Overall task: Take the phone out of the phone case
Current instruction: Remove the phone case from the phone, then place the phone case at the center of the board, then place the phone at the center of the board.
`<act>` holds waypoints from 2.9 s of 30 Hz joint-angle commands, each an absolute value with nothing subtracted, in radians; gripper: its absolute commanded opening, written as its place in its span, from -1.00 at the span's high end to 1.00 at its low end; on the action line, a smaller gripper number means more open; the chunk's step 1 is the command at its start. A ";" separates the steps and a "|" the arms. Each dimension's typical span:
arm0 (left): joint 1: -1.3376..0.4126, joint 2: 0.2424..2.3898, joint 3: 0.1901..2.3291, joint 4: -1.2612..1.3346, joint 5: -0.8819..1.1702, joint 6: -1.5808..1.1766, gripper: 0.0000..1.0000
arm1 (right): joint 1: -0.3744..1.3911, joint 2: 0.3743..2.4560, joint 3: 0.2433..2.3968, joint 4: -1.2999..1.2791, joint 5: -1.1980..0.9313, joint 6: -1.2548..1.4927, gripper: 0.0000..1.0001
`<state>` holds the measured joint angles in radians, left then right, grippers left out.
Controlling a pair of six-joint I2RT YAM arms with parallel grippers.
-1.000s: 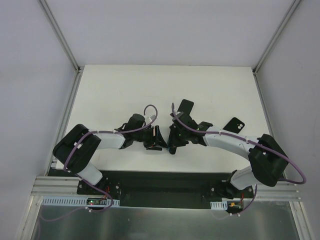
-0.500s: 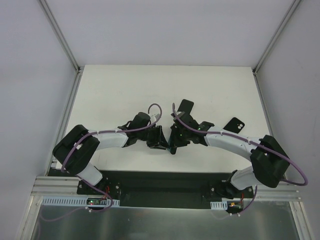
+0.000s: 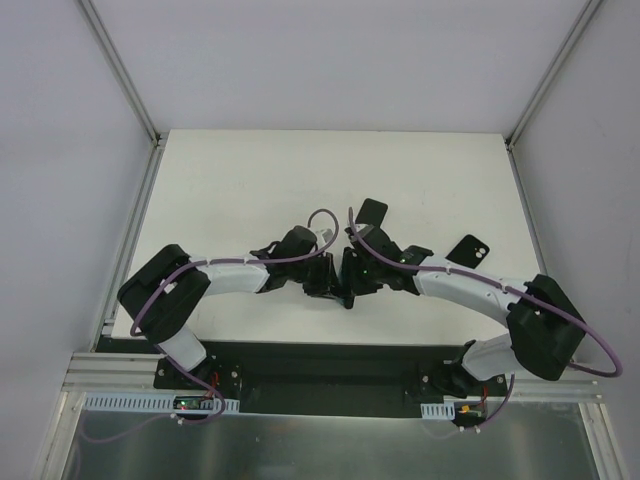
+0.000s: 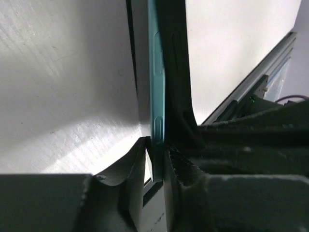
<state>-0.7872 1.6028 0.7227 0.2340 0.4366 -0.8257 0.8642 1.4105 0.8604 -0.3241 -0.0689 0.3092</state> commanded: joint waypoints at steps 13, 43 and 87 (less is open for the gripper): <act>-0.805 1.612 0.749 0.126 0.175 -0.788 1.00 | 0.828 1.232 0.735 -0.316 -0.057 0.310 0.97; -0.545 1.544 1.221 -0.589 -0.291 -0.430 1.00 | 0.080 1.311 0.951 -0.344 -0.242 0.261 0.97; -0.600 1.591 1.401 -0.609 -0.137 -0.380 -0.54 | 0.008 0.875 0.910 -0.695 0.130 0.110 -0.92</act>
<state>-0.5961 1.8221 1.4902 -0.6689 -0.2157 -0.3771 0.0044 0.9657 0.9169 -0.6109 0.0681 0.1444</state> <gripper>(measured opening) 0.767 0.961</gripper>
